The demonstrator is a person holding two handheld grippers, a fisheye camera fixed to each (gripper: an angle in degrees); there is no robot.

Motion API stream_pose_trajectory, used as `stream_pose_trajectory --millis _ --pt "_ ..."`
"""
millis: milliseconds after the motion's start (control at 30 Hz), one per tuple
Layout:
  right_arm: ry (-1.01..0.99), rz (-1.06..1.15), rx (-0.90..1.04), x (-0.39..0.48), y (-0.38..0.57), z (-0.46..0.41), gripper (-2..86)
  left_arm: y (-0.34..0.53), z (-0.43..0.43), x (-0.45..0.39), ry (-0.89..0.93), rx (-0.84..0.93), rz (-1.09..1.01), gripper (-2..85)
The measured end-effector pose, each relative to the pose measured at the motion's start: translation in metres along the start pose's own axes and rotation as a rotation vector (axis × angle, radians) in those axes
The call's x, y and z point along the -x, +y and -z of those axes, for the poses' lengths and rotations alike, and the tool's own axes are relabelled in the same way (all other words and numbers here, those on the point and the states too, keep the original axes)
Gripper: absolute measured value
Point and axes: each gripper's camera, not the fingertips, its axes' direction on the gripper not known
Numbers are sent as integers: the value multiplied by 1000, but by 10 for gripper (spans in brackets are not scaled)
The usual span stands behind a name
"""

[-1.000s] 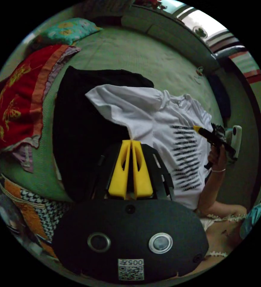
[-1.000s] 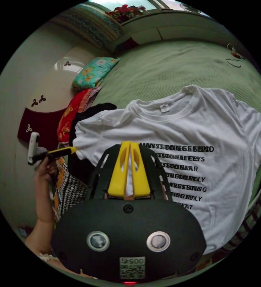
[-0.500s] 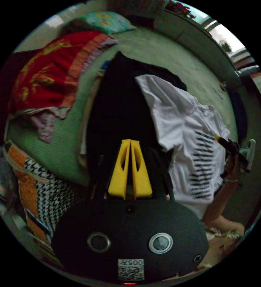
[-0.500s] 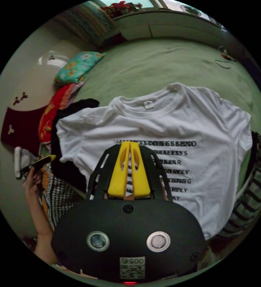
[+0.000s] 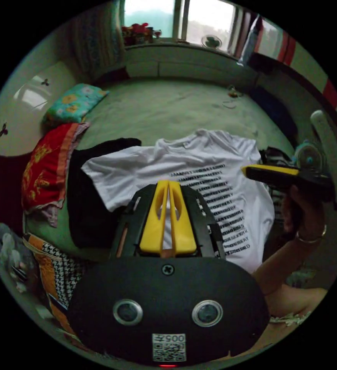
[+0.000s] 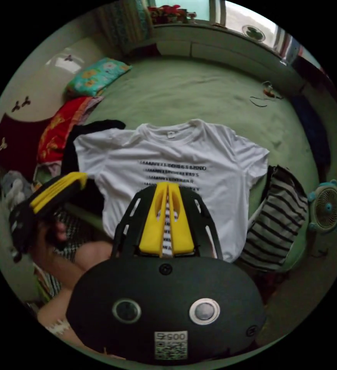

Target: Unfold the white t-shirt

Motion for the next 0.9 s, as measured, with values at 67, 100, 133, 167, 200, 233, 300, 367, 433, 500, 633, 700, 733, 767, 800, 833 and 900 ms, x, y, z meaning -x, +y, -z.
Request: stream_pose_trajectory --millis 67,100,133,167,200,233,300,367,433,500,633,700,733,767,800,833,900 --pt "111 47 46 21 9 -10 -10 -1 -23 -24 25 77 -55 -6" --pt "147 67 65 28 11 -16 -10 -1 -40 -39 6 127 -90 -5" --pt "204 118 112 42 12 -31 -11 -2 -57 -53 -46 191 -112 -4" --pt "242 185 187 57 11 -53 -11 -4 -64 -59 -79 226 -121 -4" --pt "262 220 238 65 10 -65 -11 -9 -75 -71 -141 277 -141 -3" --pt "316 280 337 78 8 -92 -12 -13 -81 -81 -184 295 -155 -3" --pt "398 311 430 91 2 -123 -12 -18 -85 -95 -201 276 -166 -2" --pt "406 306 472 98 -9 -143 -13 -22 -88 -107 -209 255 -186 -2" --pt "380 273 464 98 -17 -147 -13 -28 -95 -123 -263 240 -194 -2" --pt "356 251 454 101 -24 -151 -13 -33 -105 -135 -284 244 -190 -2" --pt "355 272 477 115 -30 -168 -13 -45 -130 -164 -240 307 -187 -1" --pt "365 281 473 121 -29 -171 -13 -49 -139 -174 -207 334 -176 -1" --pt "360 291 460 125 -28 -171 -13 -51 -144 -179 -185 347 -161 -1" --pt "350 298 448 129 -27 -170 -13 -52 -146 -182 -172 351 -157 -1" --pt "345 302 441 131 -27 -169 -13 -53 -149 -187 -142 354 -155 -1" --pt "341 308 428 134 -26 -168 -13 -54 -153 -193 -112 356 -157 -1" --pt "343 318 414 139 -25 -168 -13 -56 -158 -201 -88 358 -161 -1"
